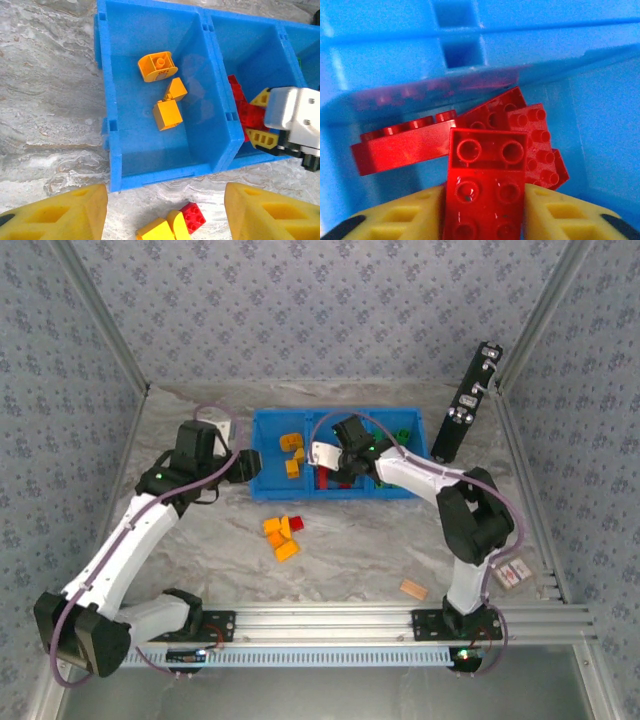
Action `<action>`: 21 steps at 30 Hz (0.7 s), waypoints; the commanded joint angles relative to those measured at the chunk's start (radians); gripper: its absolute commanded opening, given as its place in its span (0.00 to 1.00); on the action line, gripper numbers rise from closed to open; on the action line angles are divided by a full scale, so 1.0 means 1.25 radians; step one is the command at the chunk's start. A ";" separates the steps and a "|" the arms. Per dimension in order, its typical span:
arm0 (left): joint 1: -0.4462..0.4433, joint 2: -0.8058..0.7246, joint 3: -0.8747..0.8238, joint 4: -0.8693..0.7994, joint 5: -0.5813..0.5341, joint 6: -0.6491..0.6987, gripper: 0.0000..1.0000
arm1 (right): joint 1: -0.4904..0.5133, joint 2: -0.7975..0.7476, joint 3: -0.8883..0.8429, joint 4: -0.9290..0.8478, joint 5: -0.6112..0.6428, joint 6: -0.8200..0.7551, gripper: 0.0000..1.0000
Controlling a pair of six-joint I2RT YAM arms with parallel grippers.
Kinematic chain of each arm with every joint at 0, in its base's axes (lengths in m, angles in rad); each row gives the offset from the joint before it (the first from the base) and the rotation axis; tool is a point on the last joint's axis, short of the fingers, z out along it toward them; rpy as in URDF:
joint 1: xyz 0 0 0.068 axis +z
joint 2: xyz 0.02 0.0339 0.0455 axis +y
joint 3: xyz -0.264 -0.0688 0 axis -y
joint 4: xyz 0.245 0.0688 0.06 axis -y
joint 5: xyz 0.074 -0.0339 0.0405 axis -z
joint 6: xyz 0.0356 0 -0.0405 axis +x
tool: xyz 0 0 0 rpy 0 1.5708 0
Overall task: Sort the legos into containers by color
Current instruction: Place the lego in the container.
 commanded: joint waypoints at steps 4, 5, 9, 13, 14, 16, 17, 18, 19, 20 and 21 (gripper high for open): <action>0.018 -0.043 -0.004 -0.047 -0.013 0.022 0.64 | -0.016 -0.013 0.049 -0.030 0.000 0.006 0.60; 0.020 -0.044 -0.004 -0.050 -0.013 0.022 0.64 | -0.017 -0.020 0.049 -0.038 -0.003 0.005 0.60; 0.025 -0.048 -0.004 -0.056 -0.011 0.025 0.64 | 0.013 -0.101 0.007 -0.047 -0.078 -0.041 0.62; 0.031 -0.049 -0.006 -0.058 -0.013 0.028 0.64 | 0.094 -0.201 -0.087 -0.029 -0.150 -0.149 0.64; 0.032 -0.048 -0.006 -0.060 -0.013 0.028 0.65 | 0.119 -0.211 -0.115 -0.029 -0.137 -0.173 0.64; 0.033 -0.047 -0.007 -0.061 -0.011 0.028 0.64 | 0.157 -0.217 -0.134 -0.039 -0.136 -0.189 0.65; 0.034 -0.047 -0.006 -0.061 -0.011 0.027 0.64 | 0.170 -0.219 -0.141 -0.042 -0.144 -0.190 0.65; 0.033 -0.047 -0.005 -0.061 -0.009 0.027 0.64 | 0.181 -0.219 -0.148 -0.039 -0.151 -0.189 0.66; 0.034 -0.047 -0.004 -0.061 -0.009 0.027 0.65 | 0.189 -0.218 -0.157 -0.030 -0.156 -0.189 0.67; 0.034 -0.047 -0.004 -0.060 -0.009 0.026 0.65 | 0.197 -0.214 -0.169 -0.020 -0.158 -0.189 0.68; 0.034 -0.047 -0.004 -0.060 -0.009 0.027 0.65 | 0.202 -0.209 -0.173 -0.013 -0.158 -0.188 0.68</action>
